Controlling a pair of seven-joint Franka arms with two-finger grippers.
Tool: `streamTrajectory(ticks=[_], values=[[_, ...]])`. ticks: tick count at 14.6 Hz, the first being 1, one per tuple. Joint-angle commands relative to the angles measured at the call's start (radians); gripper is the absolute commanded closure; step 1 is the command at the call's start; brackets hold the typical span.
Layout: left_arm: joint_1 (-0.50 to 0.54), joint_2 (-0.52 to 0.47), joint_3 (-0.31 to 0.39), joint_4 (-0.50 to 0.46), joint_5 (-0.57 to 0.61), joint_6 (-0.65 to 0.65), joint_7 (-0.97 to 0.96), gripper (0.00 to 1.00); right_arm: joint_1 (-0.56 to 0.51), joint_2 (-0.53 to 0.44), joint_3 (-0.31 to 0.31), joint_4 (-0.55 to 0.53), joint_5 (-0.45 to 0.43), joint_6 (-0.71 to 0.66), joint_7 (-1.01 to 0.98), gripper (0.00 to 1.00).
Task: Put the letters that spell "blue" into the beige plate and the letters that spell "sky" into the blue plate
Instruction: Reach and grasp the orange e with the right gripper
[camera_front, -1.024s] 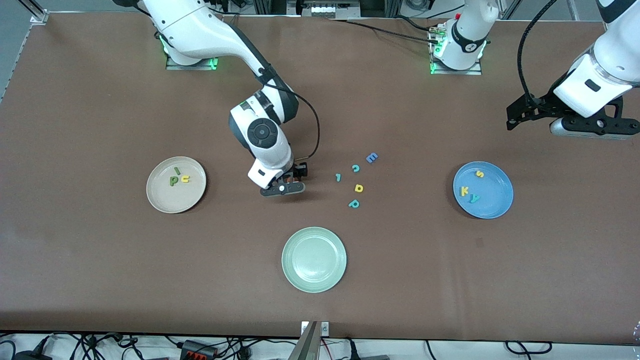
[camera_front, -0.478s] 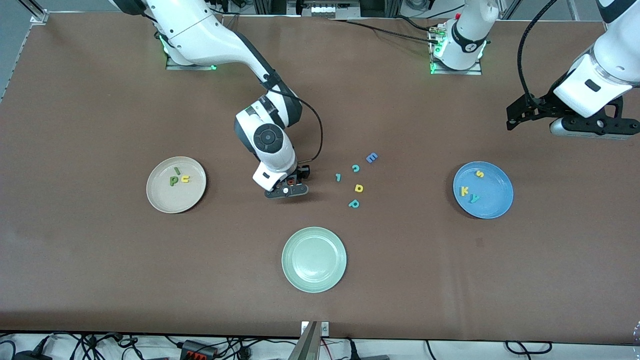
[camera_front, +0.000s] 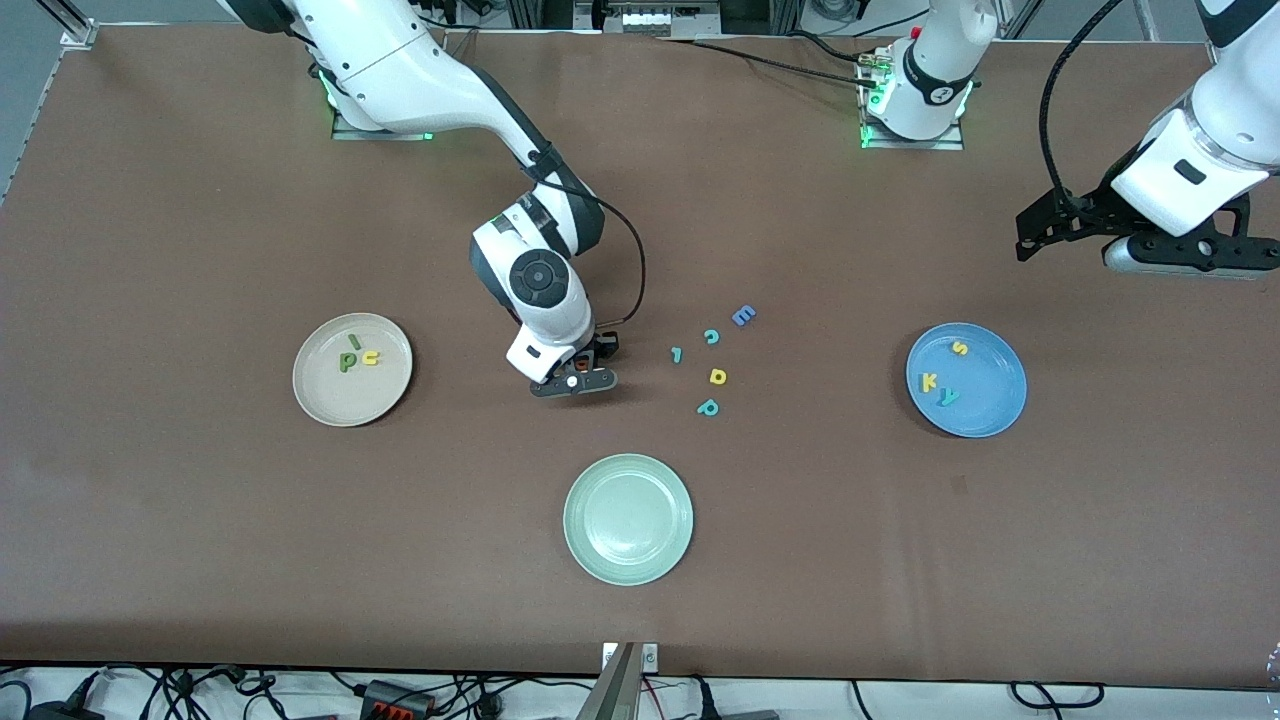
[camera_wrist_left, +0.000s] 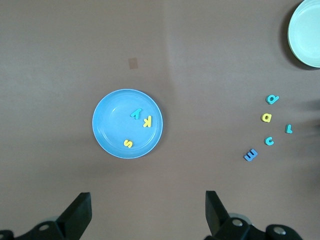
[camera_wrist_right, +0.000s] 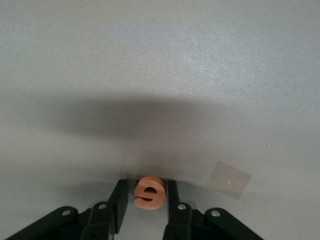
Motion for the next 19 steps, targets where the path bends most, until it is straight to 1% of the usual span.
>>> streamTrajectory(ticks=[1, 2, 3, 4, 5, 7, 8, 9, 10, 13, 14, 16, 18, 19], values=[[0.007, 0.013, 0.000, 0.028, -0.009, -0.019, 0.023, 0.00, 0.011, 0.014, -0.010, 0.025, -0.014, -0.007, 0.009, 0.68], [0.007, 0.013, 0.000, 0.027, -0.009, -0.019, 0.023, 0.00, 0.011, 0.014, -0.010, 0.025, -0.014, -0.007, 0.008, 0.69], [0.006, 0.013, 0.000, 0.027, -0.009, -0.019, 0.023, 0.00, 0.010, 0.014, -0.012, 0.025, -0.014, -0.007, 0.003, 0.75], [0.006, 0.013, 0.000, 0.028, -0.009, -0.019, 0.023, 0.00, 0.008, 0.014, -0.013, 0.026, -0.014, -0.007, 0.000, 0.79], [0.006, 0.013, 0.000, 0.027, -0.009, -0.019, 0.023, 0.00, 0.000, 0.013, -0.013, 0.026, -0.014, -0.009, -0.003, 0.85], [0.006, 0.013, 0.000, 0.027, -0.009, -0.019, 0.023, 0.00, -0.012, 0.005, -0.015, 0.063, -0.006, -0.026, -0.005, 0.88], [0.006, 0.013, 0.000, 0.028, -0.009, -0.019, 0.023, 0.00, -0.024, 0.001, -0.015, 0.080, -0.004, -0.064, -0.005, 0.92], [0.006, 0.013, 0.000, 0.028, -0.009, -0.019, 0.023, 0.00, -0.038, -0.002, -0.016, 0.100, -0.006, -0.101, -0.006, 0.92], [0.006, 0.013, 0.000, 0.028, -0.011, -0.019, 0.023, 0.00, -0.067, -0.025, -0.015, 0.098, -0.010, -0.130, -0.009, 0.92], [0.006, 0.013, 0.000, 0.028, -0.012, -0.019, 0.023, 0.00, -0.122, -0.116, -0.026, 0.039, -0.017, -0.252, -0.024, 0.92], [0.006, 0.013, 0.000, 0.028, -0.012, -0.019, 0.023, 0.00, -0.160, -0.149, -0.030, 0.002, -0.017, -0.263, -0.047, 0.92], [0.006, 0.013, 0.000, 0.028, -0.012, -0.019, 0.023, 0.00, -0.260, -0.226, -0.030, -0.102, -0.017, -0.264, -0.182, 0.92], [0.004, 0.013, 0.000, 0.028, -0.014, -0.019, 0.023, 0.00, -0.376, -0.277, -0.030, -0.180, -0.017, -0.265, -0.352, 0.92], [0.004, 0.013, 0.000, 0.028, -0.014, -0.019, 0.023, 0.00, -0.417, -0.292, -0.030, -0.211, -0.017, -0.265, -0.401, 0.92]])
